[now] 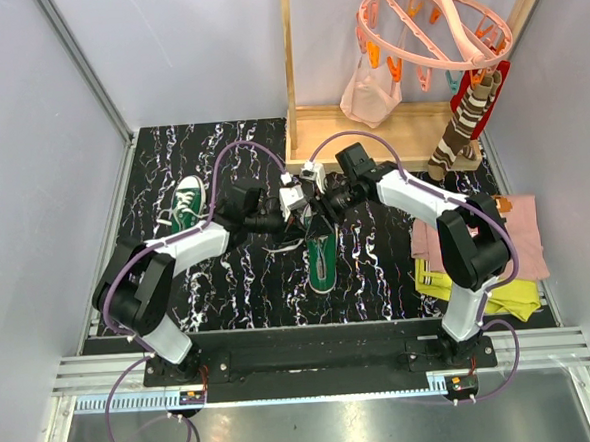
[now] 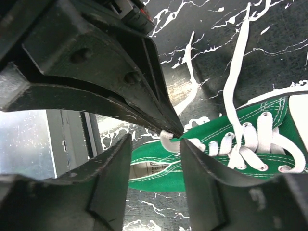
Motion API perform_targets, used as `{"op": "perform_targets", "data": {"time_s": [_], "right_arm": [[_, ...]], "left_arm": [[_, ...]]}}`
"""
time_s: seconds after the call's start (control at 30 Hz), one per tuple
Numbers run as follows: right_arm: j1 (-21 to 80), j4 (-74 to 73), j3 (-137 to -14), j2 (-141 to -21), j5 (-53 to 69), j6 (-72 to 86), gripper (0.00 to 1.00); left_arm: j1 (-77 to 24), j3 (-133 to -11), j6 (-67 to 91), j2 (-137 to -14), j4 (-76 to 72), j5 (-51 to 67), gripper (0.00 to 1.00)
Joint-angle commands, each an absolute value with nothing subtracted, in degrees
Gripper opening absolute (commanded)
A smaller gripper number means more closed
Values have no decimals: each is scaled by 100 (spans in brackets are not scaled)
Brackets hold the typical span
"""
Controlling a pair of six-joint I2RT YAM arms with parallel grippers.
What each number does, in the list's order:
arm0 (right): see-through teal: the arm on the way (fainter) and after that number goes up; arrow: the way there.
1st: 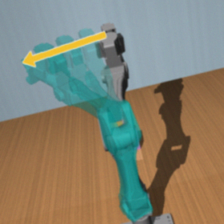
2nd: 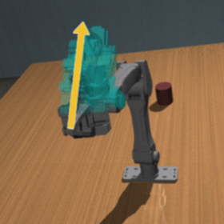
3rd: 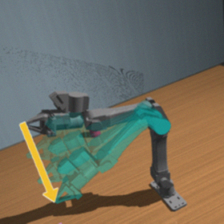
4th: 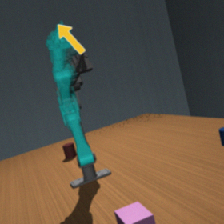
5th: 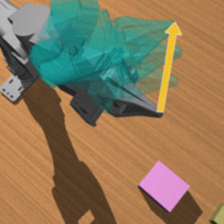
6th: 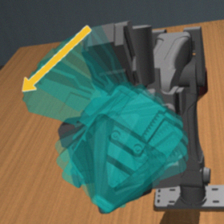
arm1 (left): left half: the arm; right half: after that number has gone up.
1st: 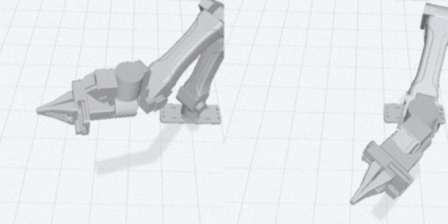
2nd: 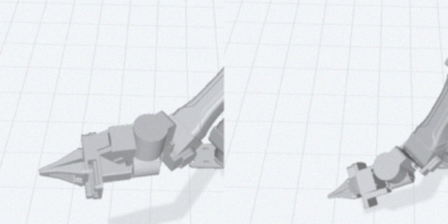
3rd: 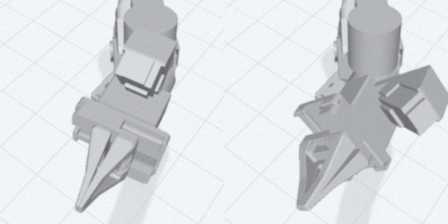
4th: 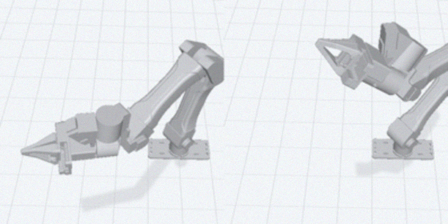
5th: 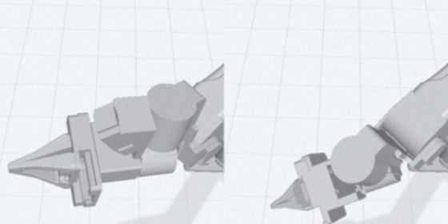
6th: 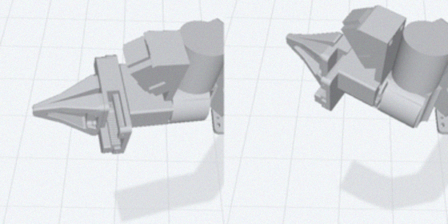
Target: Tie the shoes
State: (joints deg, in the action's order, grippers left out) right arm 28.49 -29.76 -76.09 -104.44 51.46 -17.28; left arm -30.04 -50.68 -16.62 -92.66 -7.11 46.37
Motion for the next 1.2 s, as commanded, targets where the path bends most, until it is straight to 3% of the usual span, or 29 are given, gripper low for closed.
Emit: {"op": "perform_targets", "data": {"time_s": [0.0, 0.2, 0.47, 0.5, 0.67, 0.77, 0.97, 1.17], "right_arm": [[2865, -2909, -7761, -10538, 5010, -1951, 50], [2865, -2909, -7796, -10564, 4870, -2039, 40], [2856, -2900, -7910, -10635, 4808, -2013, 0], [2848, -2900, -7901, -10635, 4782, -2021, 0], [2813, -2883, -7770, -10459, 4702, -2074, 0], [2813, -2874, -7647, -10345, 4667, -2144, 0], [2813, -2883, -7532, -10292, 4632, -2145, 0], [2813, -2883, -7567, -10327, 4597, -2083, 0]], "left_arm": [[-2979, -5326, -1784, -9308, -879, 4799, 0], [-2979, -5344, -1872, -9334, -817, 4869, 0], [-2979, -5370, -2047, -9299, -624, 4913, 2], [-2979, -5379, -2057, -9290, -598, 4904, 5], [-2725, -5511, -2398, -9132, 0, 4887, 42], [-2251, -5511, -2801, -8895, 342, 5036, 49], [-1819, -6143, -5566, -9228, 1959, 4641, 49], [-1960, -6871, -7282, -9878, 2917, 4500, 50]]}}
